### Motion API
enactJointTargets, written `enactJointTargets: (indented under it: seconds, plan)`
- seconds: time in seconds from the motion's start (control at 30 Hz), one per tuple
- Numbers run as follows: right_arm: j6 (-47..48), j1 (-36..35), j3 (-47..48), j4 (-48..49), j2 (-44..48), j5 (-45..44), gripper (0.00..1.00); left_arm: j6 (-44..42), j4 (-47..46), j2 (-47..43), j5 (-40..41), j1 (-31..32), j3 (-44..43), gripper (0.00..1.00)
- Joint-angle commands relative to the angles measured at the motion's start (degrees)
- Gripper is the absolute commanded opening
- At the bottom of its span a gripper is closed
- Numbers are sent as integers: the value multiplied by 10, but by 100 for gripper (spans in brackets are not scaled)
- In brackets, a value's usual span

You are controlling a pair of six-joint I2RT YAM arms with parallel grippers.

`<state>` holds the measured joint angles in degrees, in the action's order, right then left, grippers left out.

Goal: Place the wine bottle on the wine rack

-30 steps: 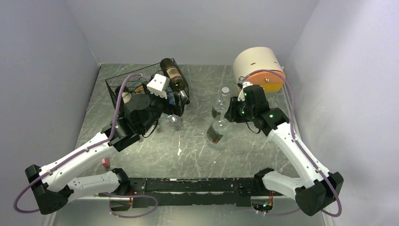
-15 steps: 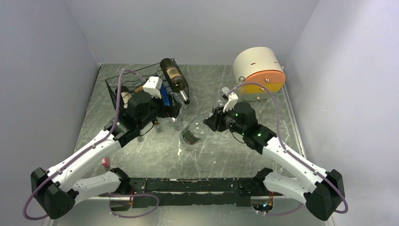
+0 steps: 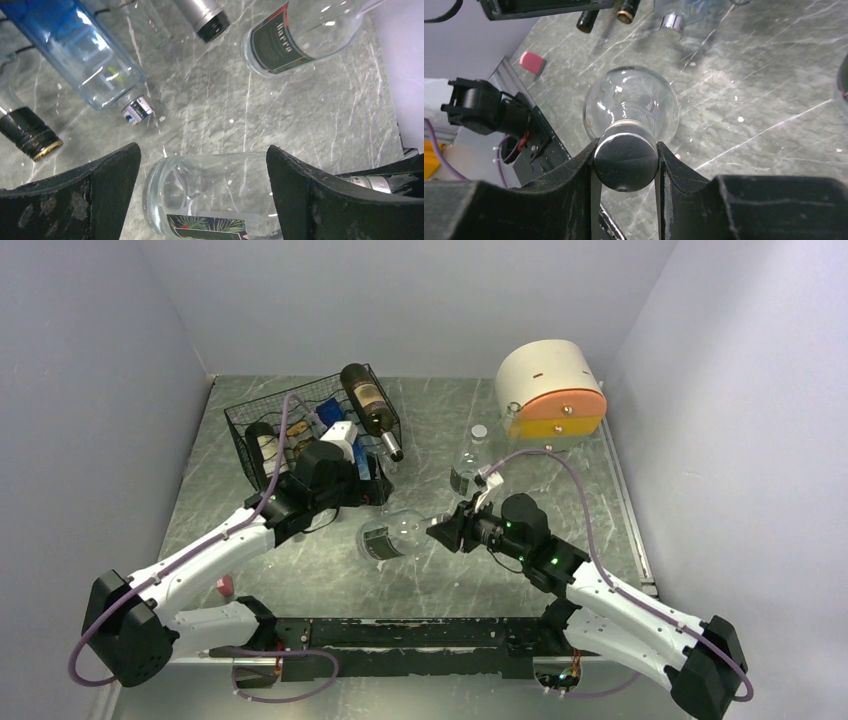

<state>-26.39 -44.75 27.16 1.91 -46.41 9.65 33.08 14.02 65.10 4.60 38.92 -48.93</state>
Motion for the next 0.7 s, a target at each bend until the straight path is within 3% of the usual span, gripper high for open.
enactJointTargets:
  seconds: [0.0,0.27,0.67]
  plan:
    - [2,-17,-28,-33,-10,5,0,31,31,-13,-4,-6,18,99]
    - [34,-94,-1,-70,-79,-73,0,29,74,-13,49,-5,50,99]
    - [82,-130,49,-120,-183,-49,0,20,49,15,61,-17,72,99]
